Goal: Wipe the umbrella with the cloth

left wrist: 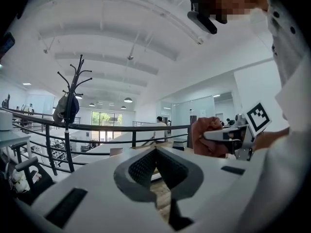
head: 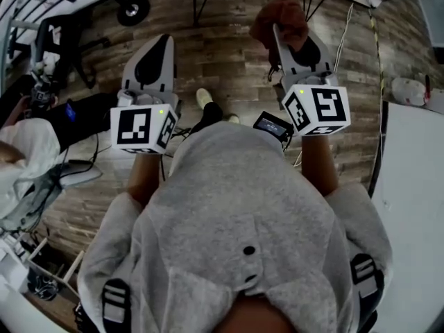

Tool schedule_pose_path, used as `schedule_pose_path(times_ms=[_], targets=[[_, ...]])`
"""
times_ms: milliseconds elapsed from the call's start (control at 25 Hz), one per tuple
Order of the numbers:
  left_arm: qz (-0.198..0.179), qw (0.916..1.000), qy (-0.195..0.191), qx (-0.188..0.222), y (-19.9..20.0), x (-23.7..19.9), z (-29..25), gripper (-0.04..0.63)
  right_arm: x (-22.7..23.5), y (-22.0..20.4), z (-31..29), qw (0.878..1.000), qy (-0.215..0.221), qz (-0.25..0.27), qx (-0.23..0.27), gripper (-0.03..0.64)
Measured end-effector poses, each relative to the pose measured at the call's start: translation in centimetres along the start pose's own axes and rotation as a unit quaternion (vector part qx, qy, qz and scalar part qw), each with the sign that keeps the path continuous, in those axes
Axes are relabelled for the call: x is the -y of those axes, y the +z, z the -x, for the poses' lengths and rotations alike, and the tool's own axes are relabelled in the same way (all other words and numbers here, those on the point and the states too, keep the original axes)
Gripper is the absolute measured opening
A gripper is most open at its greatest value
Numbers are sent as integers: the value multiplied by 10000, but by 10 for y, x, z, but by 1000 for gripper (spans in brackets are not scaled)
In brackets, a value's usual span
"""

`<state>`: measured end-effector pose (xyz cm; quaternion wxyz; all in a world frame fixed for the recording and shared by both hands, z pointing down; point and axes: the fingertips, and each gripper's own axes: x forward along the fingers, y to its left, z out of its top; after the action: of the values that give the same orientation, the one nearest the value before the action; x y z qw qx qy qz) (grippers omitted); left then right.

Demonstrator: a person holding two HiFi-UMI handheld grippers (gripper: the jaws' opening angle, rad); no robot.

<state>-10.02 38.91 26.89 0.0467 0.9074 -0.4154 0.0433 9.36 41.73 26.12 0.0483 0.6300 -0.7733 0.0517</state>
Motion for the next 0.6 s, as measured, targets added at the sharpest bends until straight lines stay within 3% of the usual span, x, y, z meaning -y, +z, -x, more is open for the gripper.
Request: schedule_pose_path(times_ms=[600], targets=[[133, 9998, -91, 69, 9, -81, -55, 12, -16, 12, -100, 9999, 97, 0, -89, 109]])
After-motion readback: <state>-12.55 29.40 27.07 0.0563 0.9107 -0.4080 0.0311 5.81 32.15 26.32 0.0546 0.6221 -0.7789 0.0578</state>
